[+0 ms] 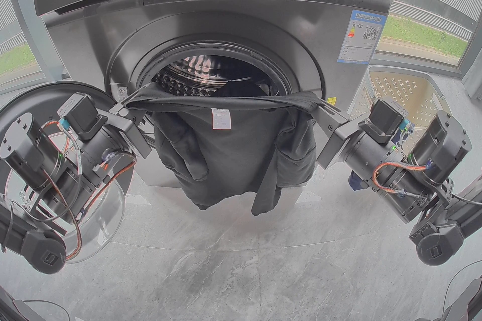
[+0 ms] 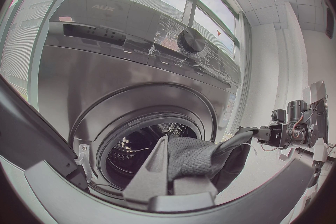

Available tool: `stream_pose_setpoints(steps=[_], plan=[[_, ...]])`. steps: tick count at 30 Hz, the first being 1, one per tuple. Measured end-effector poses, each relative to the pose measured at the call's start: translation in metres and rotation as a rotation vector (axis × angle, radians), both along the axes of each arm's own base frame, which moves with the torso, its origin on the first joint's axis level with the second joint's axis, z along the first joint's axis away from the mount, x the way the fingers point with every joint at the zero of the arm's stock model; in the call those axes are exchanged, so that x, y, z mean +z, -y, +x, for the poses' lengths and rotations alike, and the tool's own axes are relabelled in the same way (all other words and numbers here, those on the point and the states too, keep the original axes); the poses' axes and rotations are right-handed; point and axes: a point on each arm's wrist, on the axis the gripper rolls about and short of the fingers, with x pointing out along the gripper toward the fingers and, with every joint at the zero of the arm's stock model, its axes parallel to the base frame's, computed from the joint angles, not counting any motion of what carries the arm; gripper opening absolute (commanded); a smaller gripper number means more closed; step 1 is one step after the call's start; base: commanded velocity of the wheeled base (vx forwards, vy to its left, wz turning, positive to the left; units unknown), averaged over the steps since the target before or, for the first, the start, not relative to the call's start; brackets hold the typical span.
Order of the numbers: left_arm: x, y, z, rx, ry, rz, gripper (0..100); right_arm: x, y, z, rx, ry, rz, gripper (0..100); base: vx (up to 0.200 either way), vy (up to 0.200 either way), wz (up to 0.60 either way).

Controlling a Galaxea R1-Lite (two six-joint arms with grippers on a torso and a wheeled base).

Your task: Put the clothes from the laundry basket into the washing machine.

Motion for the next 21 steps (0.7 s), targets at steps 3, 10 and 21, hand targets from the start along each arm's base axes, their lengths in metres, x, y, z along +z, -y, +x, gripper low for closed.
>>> stream_pose_setpoints(steps=[3,10,21], plan=[[-0.003,0.001,0.000,-0.002,-0.010,0.005,0,0.000,0.000,0.000,-0.001,0.001,0.001,0,0.000,0.000,0.00],[-0.011,0.015,-0.005,-0.060,-0.038,0.021,0,0.001,-0.001,0.000,-0.026,-0.016,0.024,0,0.000,0.000,0.00],[-0.015,0.051,0.010,-0.160,-0.041,0.027,0,-0.030,-0.013,0.012,-0.037,-0.135,-0.016,0,0.000,0.000,0.00]])
